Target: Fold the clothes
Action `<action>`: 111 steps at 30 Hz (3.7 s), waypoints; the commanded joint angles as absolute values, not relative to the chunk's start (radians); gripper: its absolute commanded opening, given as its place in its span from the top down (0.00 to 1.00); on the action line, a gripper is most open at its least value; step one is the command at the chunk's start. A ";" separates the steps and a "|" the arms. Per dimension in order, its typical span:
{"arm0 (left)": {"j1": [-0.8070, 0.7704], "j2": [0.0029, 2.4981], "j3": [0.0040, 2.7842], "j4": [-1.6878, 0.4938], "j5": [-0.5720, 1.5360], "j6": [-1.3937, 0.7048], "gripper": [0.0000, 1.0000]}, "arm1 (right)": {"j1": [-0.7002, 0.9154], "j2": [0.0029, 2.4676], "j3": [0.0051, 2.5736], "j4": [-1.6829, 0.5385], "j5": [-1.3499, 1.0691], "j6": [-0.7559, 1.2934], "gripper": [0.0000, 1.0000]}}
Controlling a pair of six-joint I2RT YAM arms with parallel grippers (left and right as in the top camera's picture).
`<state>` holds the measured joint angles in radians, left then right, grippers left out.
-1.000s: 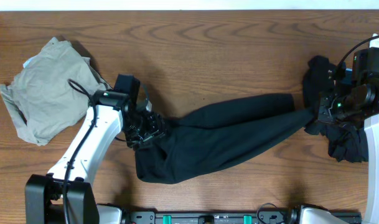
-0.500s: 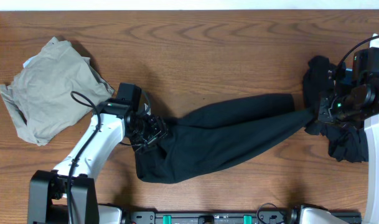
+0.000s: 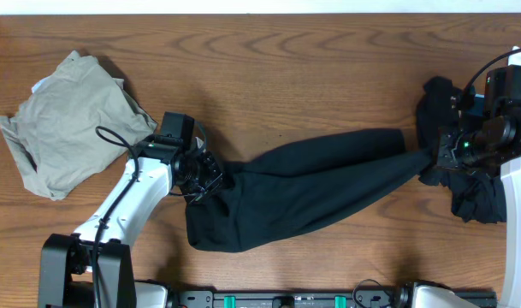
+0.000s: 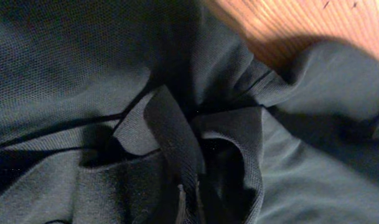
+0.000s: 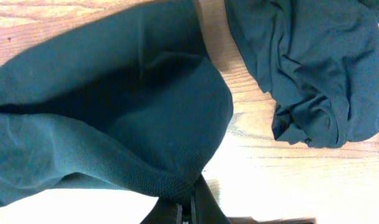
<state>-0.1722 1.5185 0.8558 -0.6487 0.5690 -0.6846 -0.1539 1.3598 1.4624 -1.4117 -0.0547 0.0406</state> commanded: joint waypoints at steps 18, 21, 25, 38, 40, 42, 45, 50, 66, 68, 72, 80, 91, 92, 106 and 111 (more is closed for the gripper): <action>-0.169 1.249 1.512 -0.964 0.110 -0.255 0.94 | -0.163 1.359 1.472 -1.314 -0.045 0.039 0.99; -0.165 1.227 1.540 -0.955 0.111 -0.228 0.94 | -0.164 1.356 1.472 -1.262 -0.045 0.053 0.99; -0.150 1.213 1.555 -0.909 0.112 -0.197 0.94 | -0.170 1.332 1.475 -1.183 -0.051 0.083 0.99; -0.144 1.076 1.557 -0.643 0.253 -0.164 0.94 | -0.184 1.158 1.586 -1.065 -0.078 0.076 0.99; -0.144 1.039 1.557 -0.633 0.236 -0.164 0.94 | -0.184 1.131 1.588 -1.058 -0.057 0.073 0.99; -0.134 1.003 1.557 -0.625 0.173 -0.165 0.94 | -0.184 1.114 1.588 -1.058 -0.006 0.073 0.99; -0.114 0.958 1.557 -0.636 0.002 -0.221 0.94 | -0.184 1.110 1.588 -1.062 0.079 0.099 0.99; -0.093 0.942 1.556 -0.727 -0.190 -0.271 0.93 | -0.187 1.128 1.588 -1.106 0.229 0.217 0.99; -0.093 1.155 1.556 -1.040 -0.072 -0.372 0.94 | -0.203 1.206 1.588 -1.167 0.232 0.231 0.99; -0.093 1.171 1.556 -1.028 -0.036 -0.372 0.94 | -0.203 1.207 1.588 -1.171 0.232 0.231 0.99; -0.093 1.190 1.556 -0.911 -0.008 -0.340 0.94 | -0.203 1.208 1.588 -1.164 0.229 0.231 0.99; -0.091 1.196 1.556 -0.376 0.094 -0.259 0.94 | -0.203 1.209 1.588 -1.011 0.164 0.182 0.99; -0.091 1.216 1.550 -1.061 0.173 -0.265 0.94 | -0.202 1.219 1.564 -1.338 -0.016 0.115 0.99; -0.091 1.227 1.544 -1.147 0.176 -0.267 0.94 | -0.202 1.222 1.545 -1.399 -0.029 0.115 0.99; -0.091 1.390 1.232 -1.453 0.280 -0.266 0.43 | -0.203 1.224 1.076 -1.413 -0.139 0.145 0.99; -0.091 1.416 1.208 -1.430 0.283 -0.267 0.43 | -0.203 1.224 1.061 -1.378 -0.158 0.145 0.99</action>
<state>-0.0978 1.4151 1.2037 -1.4494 0.2657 -0.2726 -0.1951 1.2297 1.0592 -1.3895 -0.1307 0.1299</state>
